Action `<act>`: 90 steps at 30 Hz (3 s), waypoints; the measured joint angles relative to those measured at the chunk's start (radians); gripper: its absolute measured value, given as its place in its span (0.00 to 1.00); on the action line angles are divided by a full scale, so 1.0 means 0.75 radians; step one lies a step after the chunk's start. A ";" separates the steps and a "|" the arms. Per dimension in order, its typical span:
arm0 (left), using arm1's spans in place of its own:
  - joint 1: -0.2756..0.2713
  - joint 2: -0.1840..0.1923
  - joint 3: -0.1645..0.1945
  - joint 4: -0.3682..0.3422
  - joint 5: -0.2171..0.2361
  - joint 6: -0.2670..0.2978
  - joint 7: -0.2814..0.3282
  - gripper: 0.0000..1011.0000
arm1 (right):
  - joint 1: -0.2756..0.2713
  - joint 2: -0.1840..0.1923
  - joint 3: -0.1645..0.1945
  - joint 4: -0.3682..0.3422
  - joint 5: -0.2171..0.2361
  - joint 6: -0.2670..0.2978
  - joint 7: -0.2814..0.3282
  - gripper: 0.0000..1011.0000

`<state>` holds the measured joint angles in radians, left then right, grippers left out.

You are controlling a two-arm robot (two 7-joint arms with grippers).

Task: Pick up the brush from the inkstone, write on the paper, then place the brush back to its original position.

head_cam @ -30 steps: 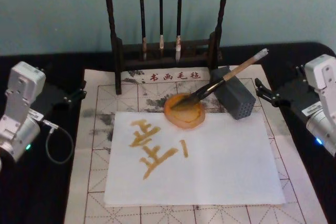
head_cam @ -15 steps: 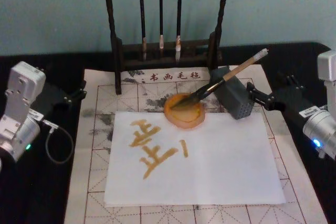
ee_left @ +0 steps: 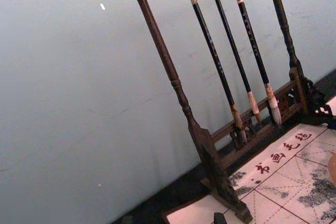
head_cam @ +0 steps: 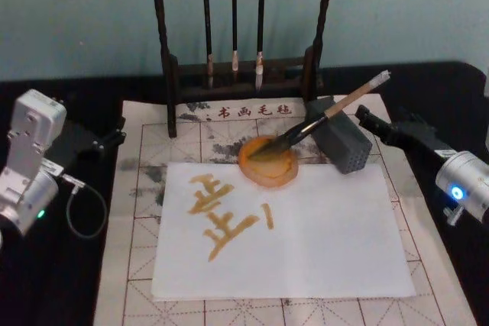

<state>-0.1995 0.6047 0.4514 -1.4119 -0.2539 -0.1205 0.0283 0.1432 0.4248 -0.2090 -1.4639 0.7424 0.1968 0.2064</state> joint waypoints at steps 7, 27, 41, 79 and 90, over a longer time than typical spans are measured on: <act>0.000 0.000 0.000 0.000 0.000 0.000 0.000 0.99 | 0.044 -0.054 0.037 0.043 0.159 0.106 -0.015 0.99; 0.000 0.000 0.000 0.000 0.000 0.000 0.000 0.99 | 0.177 -0.165 0.056 0.202 0.415 0.223 -0.074 0.99; 0.000 0.000 0.000 0.000 0.000 0.000 0.000 0.99 | 0.258 -0.201 0.015 0.305 0.465 0.194 -0.103 0.99; 0.000 0.000 0.000 0.000 0.000 0.000 0.000 0.99 | 0.341 -0.183 -0.084 0.407 0.556 0.113 -0.118 0.99; 0.000 0.000 0.000 0.000 0.000 0.000 0.000 0.99 | 0.356 -0.177 -0.106 0.422 0.561 0.101 -0.115 0.99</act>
<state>-0.1995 0.6047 0.4514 -1.4120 -0.2539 -0.1205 0.0283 0.4099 0.2922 -0.2886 -1.1471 1.1635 0.2729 0.1199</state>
